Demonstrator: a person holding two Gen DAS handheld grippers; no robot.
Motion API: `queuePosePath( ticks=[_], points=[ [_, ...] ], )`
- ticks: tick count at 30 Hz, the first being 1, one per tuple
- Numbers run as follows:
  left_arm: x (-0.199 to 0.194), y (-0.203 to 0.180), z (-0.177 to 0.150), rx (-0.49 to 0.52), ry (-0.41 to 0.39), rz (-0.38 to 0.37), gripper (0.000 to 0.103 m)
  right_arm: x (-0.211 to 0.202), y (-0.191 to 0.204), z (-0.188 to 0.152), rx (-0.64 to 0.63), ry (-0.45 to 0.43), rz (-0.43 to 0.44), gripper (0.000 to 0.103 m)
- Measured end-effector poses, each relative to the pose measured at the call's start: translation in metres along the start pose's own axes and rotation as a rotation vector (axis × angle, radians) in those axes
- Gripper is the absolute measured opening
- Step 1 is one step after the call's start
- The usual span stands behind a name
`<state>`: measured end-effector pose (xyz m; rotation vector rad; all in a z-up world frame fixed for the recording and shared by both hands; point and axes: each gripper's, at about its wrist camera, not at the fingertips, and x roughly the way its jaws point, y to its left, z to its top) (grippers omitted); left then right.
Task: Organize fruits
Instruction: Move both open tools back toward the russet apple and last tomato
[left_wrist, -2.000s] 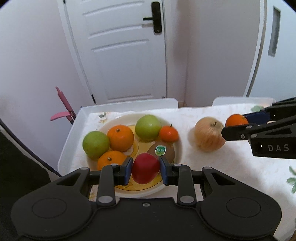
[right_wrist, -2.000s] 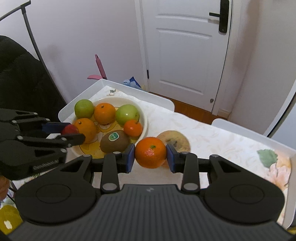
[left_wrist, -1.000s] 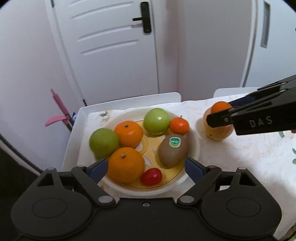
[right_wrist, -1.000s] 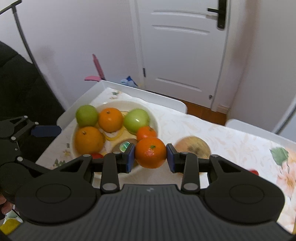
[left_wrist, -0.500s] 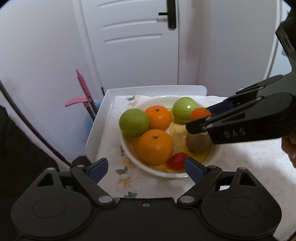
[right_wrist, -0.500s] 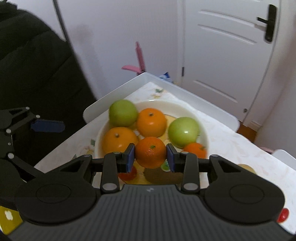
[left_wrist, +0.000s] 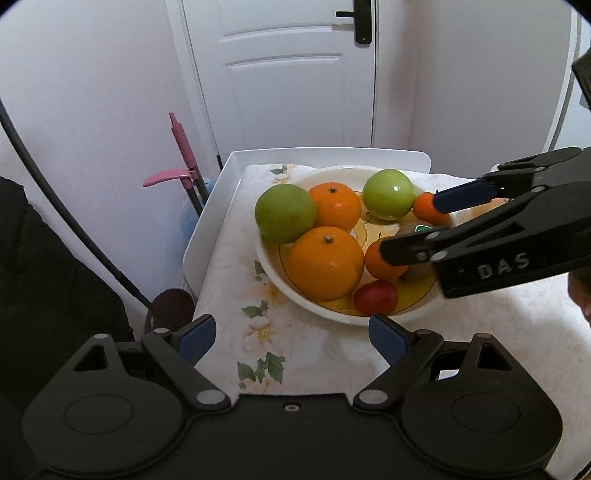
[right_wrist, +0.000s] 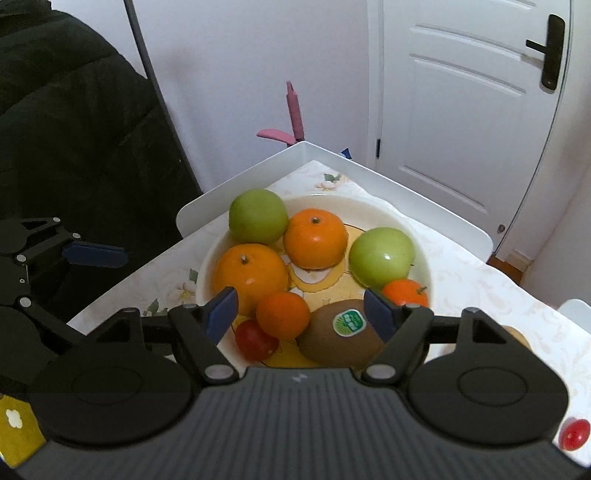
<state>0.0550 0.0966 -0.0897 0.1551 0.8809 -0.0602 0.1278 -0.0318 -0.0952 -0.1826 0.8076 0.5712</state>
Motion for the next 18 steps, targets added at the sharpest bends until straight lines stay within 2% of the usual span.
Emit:
queuePosePath(
  ticks=[10,12,14,18],
  points=[
    [-0.015,-0.002,0.006,-0.054,-0.023,-0.009,0.093,-0.036,-0.011,-0.007,0.048,-0.008,-0.045,0.09],
    [-0.021,-0.005,0.009,-0.059,-0.028,-0.015,0.093,-0.045,-0.012,-0.009,0.061,-0.009,-0.058,0.094],
    [-0.028,-0.01,0.011,-0.044,-0.038,-0.018,0.093,-0.057,-0.015,-0.012,0.076,-0.018,-0.079,0.103],
    [-0.04,-0.024,0.017,-0.009,-0.054,-0.029,0.097,-0.082,-0.026,-0.02,0.125,-0.021,-0.096,0.103]
  ],
)
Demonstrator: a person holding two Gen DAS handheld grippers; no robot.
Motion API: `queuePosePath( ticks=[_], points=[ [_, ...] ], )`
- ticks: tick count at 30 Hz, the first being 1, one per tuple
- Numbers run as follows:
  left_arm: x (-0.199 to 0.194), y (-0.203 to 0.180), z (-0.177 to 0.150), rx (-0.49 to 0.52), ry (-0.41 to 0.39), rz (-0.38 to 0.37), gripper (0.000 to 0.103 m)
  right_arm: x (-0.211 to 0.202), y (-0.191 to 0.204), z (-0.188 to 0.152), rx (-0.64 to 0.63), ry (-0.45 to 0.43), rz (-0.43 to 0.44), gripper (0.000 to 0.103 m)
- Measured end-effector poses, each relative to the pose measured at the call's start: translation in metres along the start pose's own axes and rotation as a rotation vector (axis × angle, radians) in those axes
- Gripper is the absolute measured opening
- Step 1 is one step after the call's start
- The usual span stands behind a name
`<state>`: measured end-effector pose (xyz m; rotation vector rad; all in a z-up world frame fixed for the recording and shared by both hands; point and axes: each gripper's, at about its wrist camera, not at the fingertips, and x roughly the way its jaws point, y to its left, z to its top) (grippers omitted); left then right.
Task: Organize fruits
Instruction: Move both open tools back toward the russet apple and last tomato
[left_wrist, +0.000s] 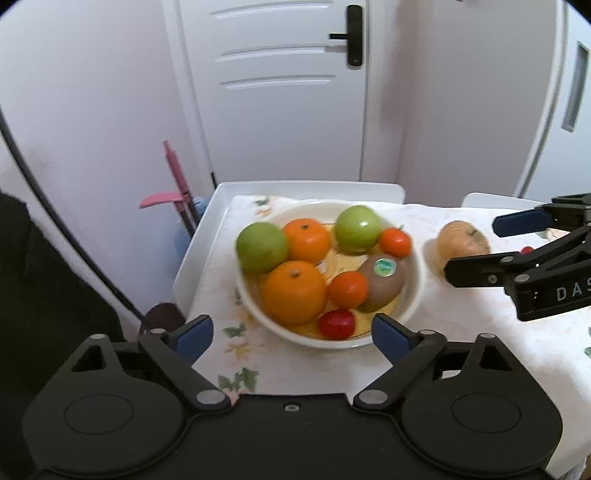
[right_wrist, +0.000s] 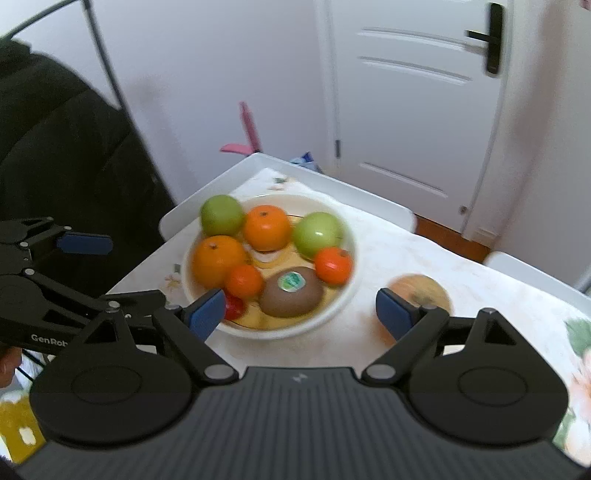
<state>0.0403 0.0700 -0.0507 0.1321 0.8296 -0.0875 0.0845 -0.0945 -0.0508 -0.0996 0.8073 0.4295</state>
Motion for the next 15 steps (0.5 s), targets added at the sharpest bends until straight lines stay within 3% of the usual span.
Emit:
queuePosePath(
  ticks=[7,15],
  points=[
    [-0.002,-0.033,0.013,0.063,-0.021,-0.047,0.098,-0.038,-0.035,-0.019,0.054,-0.015,-0.119,0.103],
    [0.01,-0.079,0.023,0.141,-0.037,-0.108,0.098,-0.064,-0.081,-0.047,0.136,-0.011,-0.189,0.103]
  ],
)
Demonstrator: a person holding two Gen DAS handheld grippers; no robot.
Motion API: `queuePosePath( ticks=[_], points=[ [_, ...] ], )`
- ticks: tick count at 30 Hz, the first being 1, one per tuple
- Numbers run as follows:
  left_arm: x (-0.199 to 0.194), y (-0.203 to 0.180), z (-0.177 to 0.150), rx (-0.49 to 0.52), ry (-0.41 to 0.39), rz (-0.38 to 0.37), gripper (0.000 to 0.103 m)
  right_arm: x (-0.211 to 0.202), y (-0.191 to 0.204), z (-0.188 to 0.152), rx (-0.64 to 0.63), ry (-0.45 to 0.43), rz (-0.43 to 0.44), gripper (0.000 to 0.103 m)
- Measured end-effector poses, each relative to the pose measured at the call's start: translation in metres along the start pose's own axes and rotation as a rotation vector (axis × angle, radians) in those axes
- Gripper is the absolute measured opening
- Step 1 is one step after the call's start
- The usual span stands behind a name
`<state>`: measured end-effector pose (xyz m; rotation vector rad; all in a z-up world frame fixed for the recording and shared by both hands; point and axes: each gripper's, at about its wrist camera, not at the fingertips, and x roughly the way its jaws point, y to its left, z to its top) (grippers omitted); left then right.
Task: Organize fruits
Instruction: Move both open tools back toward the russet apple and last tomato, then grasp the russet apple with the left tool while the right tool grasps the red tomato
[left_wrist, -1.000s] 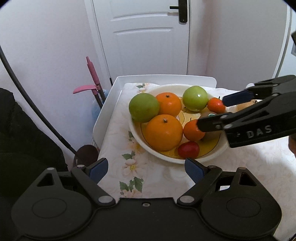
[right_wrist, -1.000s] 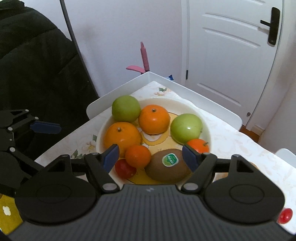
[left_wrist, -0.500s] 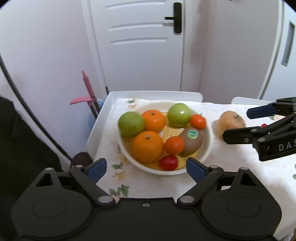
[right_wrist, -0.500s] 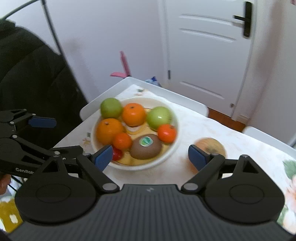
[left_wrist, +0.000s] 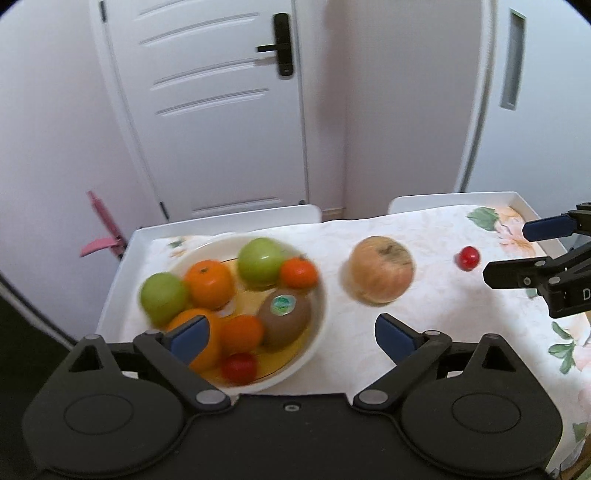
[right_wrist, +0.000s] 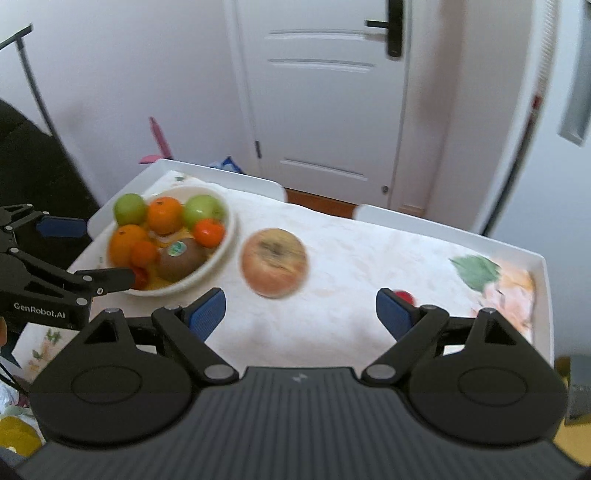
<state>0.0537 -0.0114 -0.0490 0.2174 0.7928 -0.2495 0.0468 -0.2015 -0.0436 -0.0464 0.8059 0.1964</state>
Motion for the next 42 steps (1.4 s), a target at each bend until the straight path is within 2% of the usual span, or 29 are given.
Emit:
queuePosePath(
  ticks=[6,15,21,27,31,34,37,39,42],
  points=[
    [0.025,-0.039,0.012,0.056,-0.011,-0.015,0.098,0.002,-0.038,-0.015,0.025,0.002,-0.042,0.103],
    [0.08,-0.09,0.025,0.145,0.002,0.001,0.098,0.031,-0.083,-0.035,0.038,0.004,-0.058,0.103],
    [0.111,-0.109,0.028,0.186,-0.003,0.03,0.098,0.054,-0.101,-0.041,0.055,0.02,-0.041,0.1],
    [0.131,-0.115,0.032,0.181,0.003,0.048,0.097,0.072,-0.108,-0.043,0.051,0.022,-0.018,0.1],
    [0.141,-0.118,0.032,0.189,0.018,0.058,0.095,0.083,-0.106,-0.042,0.042,0.033,0.002,0.09],
    [0.146,-0.119,0.032,0.183,0.025,0.064,0.095,0.089,-0.105,-0.041,0.03,0.032,0.006,0.088],
    [0.149,-0.118,0.031,0.181,0.031,0.068,0.093,0.094,-0.105,-0.039,0.026,0.039,0.016,0.079],
    [0.15,-0.118,0.031,0.182,0.033,0.075,0.09,0.098,-0.105,-0.038,0.025,0.042,0.022,0.075],
    [0.149,-0.114,0.032,0.164,0.025,0.089,0.078,0.102,-0.104,-0.036,0.02,0.039,0.021,0.073]
  ],
)
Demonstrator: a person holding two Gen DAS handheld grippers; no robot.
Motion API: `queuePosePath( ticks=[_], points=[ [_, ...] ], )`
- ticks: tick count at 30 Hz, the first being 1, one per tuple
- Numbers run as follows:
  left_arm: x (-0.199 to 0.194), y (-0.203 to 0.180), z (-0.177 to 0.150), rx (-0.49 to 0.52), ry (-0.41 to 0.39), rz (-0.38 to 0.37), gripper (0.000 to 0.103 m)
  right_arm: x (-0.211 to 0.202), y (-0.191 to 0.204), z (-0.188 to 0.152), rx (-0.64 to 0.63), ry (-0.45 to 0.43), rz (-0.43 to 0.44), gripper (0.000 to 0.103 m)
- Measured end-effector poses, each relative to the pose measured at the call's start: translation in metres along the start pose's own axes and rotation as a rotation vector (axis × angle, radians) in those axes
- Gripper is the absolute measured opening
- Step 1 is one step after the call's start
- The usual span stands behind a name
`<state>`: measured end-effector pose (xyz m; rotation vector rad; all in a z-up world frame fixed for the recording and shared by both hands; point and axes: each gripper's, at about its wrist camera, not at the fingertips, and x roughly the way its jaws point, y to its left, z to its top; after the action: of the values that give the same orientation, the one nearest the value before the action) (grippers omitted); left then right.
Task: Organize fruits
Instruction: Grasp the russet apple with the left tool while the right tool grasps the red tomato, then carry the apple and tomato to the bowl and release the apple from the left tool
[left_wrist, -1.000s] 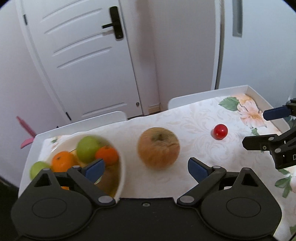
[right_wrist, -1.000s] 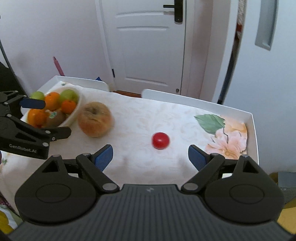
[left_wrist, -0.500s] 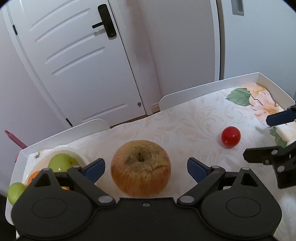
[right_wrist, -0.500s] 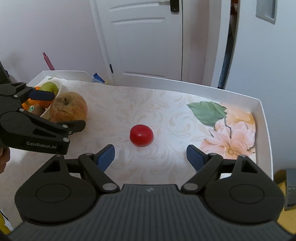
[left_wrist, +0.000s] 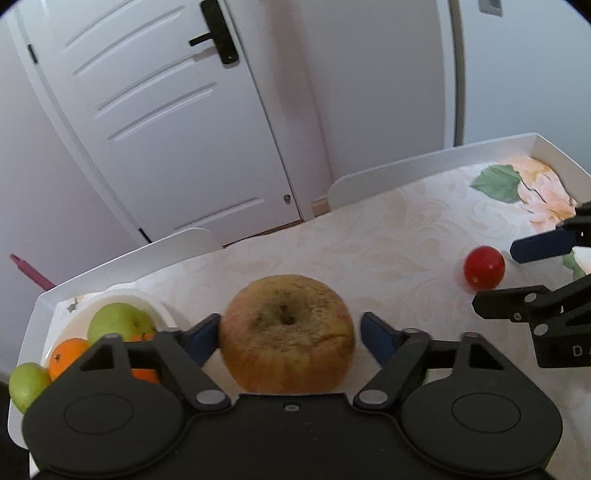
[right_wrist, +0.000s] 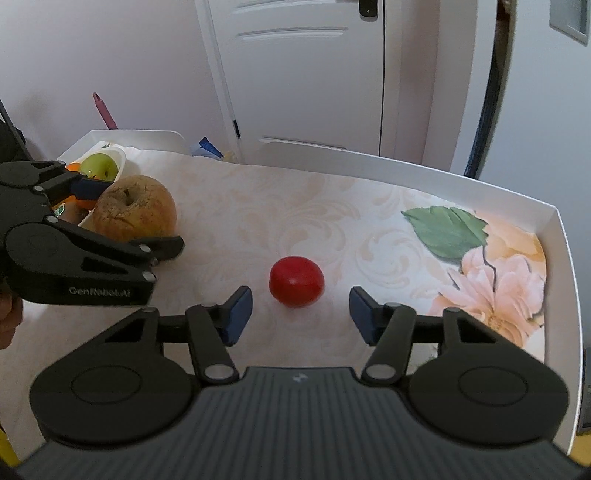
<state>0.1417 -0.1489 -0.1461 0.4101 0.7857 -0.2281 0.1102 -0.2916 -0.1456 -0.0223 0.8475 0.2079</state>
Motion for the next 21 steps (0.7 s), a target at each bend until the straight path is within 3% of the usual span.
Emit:
queuePosePath(
  ticks=[10,17,21],
  points=[
    [-0.003,0.007,-0.001,-0.024,0.003,-0.023,0.077,0.01,0.005,0.005,-0.002,0.004,0.0,0.063],
    [-0.009,0.01,-0.002,-0.04,0.011,-0.051,0.077,0.011,0.007,0.006,-0.004,-0.001,-0.029,0.048],
    [-0.018,0.013,-0.004,-0.05,0.005,-0.055,0.077,0.009,0.008,0.006,-0.004,-0.002,-0.024,0.048]
  ],
)
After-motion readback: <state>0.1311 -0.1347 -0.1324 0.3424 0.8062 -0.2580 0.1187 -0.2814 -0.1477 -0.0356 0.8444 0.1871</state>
